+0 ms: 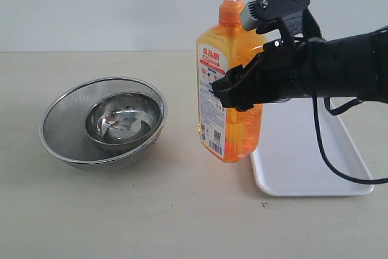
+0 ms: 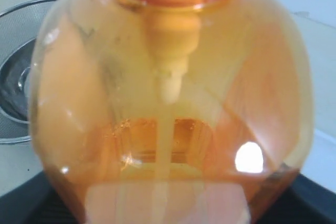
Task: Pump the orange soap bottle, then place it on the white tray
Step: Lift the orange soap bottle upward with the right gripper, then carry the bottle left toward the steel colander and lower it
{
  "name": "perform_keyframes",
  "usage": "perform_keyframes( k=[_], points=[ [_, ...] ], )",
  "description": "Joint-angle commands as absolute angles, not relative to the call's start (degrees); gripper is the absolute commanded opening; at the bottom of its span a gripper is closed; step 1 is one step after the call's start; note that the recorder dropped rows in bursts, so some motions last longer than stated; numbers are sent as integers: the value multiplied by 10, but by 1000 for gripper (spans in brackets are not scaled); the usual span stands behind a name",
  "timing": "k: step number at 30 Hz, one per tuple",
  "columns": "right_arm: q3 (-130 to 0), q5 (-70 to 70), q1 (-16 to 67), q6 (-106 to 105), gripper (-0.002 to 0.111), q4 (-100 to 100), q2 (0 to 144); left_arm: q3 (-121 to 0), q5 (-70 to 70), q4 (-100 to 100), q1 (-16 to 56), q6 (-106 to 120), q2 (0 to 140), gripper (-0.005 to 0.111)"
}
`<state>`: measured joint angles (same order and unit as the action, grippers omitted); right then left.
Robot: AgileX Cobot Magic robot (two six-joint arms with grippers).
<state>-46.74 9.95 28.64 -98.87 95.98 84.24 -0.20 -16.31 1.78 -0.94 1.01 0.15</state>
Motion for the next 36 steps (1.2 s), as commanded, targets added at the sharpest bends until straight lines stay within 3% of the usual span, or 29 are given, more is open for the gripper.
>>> perform_keyframes(
  k=[1, 27, 36],
  points=[
    [-475, 93, 285, -988, 0, 999, 828, 0, -161, 23, -11, 11, 0, 5],
    [-500, 122, 288, -1040, 0, 999, 877, 0, -161, 23, -11, 11, 0, 5],
    [-560, 32, 339, -1040, 0, 999, 907, 0, -160, 23, -11, 11, 0, 5]
  ],
)
